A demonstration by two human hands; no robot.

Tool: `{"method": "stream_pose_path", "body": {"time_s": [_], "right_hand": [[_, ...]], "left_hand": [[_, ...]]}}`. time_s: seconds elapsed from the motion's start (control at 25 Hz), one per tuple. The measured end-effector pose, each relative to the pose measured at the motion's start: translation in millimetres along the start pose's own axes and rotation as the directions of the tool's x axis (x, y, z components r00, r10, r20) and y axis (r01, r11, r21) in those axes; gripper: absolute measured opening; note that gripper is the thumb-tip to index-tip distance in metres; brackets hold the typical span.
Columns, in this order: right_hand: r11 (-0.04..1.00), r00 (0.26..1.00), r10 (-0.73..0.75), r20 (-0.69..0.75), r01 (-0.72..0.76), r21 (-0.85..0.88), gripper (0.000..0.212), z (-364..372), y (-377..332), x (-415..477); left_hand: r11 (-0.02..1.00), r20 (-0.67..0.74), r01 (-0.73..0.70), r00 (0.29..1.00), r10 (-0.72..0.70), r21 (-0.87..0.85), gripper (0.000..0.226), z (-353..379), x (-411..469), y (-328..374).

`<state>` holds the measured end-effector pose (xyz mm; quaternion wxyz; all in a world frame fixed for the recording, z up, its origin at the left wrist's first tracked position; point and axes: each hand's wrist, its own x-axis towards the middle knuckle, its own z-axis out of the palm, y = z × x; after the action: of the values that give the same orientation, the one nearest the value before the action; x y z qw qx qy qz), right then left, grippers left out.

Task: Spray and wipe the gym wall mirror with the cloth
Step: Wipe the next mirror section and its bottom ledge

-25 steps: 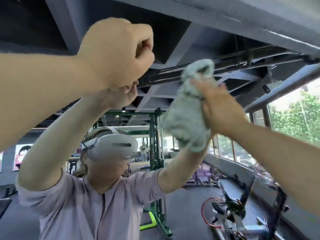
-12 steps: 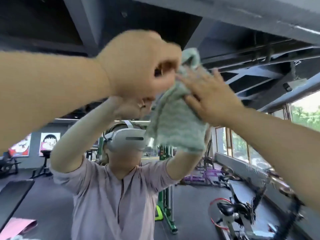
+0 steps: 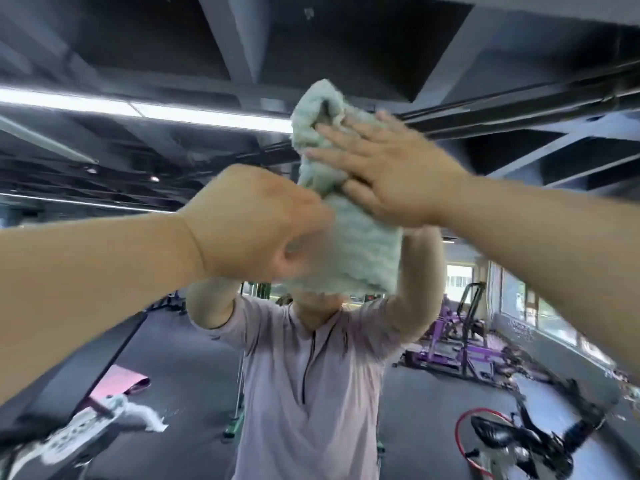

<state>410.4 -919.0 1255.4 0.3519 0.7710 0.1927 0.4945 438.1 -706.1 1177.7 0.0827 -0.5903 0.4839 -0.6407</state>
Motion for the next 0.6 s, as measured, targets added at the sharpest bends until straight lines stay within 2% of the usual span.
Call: {"method": "stream_pose_path", "body": {"time_s": [0.08, 0.16, 0.2, 0.32, 0.4, 0.52, 0.6], "right_hand": [[0.981, 0.981, 0.192, 0.009, -0.191, -0.043, 0.058, -7, 29, 8], [0.924, 0.924, 0.382, -0.011, -0.382, -0.012, 0.057, -5, 14, 22], [0.926, 0.926, 0.377, -0.011, -0.377, -0.009, 0.057, 0, -5, 24], [0.999, 0.998, 0.048, 0.030, -0.047, -0.021, 0.064, 19, -53, -3], [0.995, 0.994, -0.093, 0.066, 0.091, 0.025, 0.060, 12, -47, -16], [0.997, 0.992, -0.072, 0.107, 0.067, 0.049, 0.066, -4, -29, -10], [0.998, 0.992, -0.043, 0.115, 0.038, 0.046, 0.065, -8, -34, -7]], "left_hand": [[0.999, -0.012, -0.053, 0.999, 0.053, 0.005, 0.016, 9, -8, 9], [0.998, -0.087, -0.065, 0.994, 0.066, 0.014, 0.011, 15, -10, 12], [0.997, -0.118, -0.080, 0.990, 0.081, 0.009, 0.013, 19, -11, 15], [0.983, -0.114, -0.177, 0.977, 0.180, 0.036, 0.023, 23, -21, 27], [0.978, -0.057, -0.196, 0.978, 0.200, 0.070, 0.034, 26, -31, 30], [0.987, 0.050, -0.146, 0.989, 0.143, 0.065, 0.034, 30, -34, 27], [0.996, 0.035, -0.022, 0.999, 0.019, 0.086, 0.033, 27, -28, 24]]}}
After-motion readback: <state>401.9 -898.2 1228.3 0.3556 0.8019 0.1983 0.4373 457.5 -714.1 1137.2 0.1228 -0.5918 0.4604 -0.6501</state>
